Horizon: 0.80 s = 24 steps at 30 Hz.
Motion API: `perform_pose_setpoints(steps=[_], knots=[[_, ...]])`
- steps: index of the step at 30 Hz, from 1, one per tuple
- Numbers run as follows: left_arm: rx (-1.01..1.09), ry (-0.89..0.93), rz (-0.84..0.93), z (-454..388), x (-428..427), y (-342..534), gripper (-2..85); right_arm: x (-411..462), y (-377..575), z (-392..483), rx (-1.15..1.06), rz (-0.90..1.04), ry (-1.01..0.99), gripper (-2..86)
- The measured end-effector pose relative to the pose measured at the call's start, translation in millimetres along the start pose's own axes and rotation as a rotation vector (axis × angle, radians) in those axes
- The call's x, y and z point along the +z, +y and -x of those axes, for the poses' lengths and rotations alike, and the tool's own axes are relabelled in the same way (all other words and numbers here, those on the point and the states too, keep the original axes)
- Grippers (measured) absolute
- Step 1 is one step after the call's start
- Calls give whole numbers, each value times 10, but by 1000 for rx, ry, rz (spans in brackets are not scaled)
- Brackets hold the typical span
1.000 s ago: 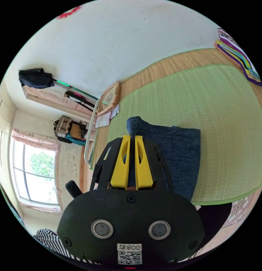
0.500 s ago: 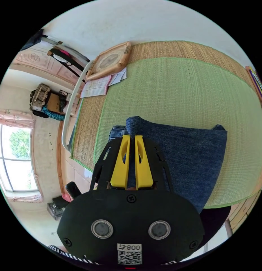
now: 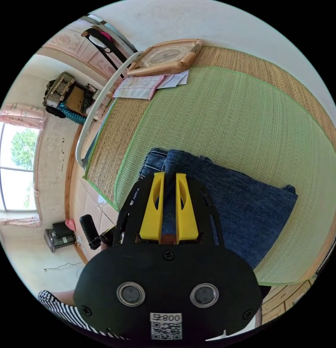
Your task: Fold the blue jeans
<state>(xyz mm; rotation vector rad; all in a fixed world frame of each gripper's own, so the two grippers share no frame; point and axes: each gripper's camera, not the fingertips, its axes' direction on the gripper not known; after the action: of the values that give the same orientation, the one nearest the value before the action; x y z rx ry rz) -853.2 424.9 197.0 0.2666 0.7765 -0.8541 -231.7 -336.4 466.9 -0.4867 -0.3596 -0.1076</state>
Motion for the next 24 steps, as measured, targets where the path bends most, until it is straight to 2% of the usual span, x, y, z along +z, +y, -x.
perform_pose_setpoints(steps=[6, 10, 13, 16, 18, 20, 24], knots=[[211, -103, 8, -521, -60, -19, 8, -85, -54, 63, -103, -30, -142, 33], [383, -292, -8, -905, 51, -128, 37, 26, -174, 58, -85, -32, -149, 16], [468, -378, 106, -1004, 299, -300, 74, 174, -281, 50, -68, -13, -140, 11], [491, -495, 216, -994, 555, -426, 74, 321, -364, 59, -52, -4, -144, 8], [478, -464, 251, -1006, 571, -498, 57, 387, -406, 83, -47, -4, -146, 6], [465, -376, 214, -1078, 479, -543, 37, 420, -448, 156, -61, -15, -164, 4], [489, -365, 127, -1290, 362, -525, 26, 350, -510, 369, -120, -82, -179, 2]])
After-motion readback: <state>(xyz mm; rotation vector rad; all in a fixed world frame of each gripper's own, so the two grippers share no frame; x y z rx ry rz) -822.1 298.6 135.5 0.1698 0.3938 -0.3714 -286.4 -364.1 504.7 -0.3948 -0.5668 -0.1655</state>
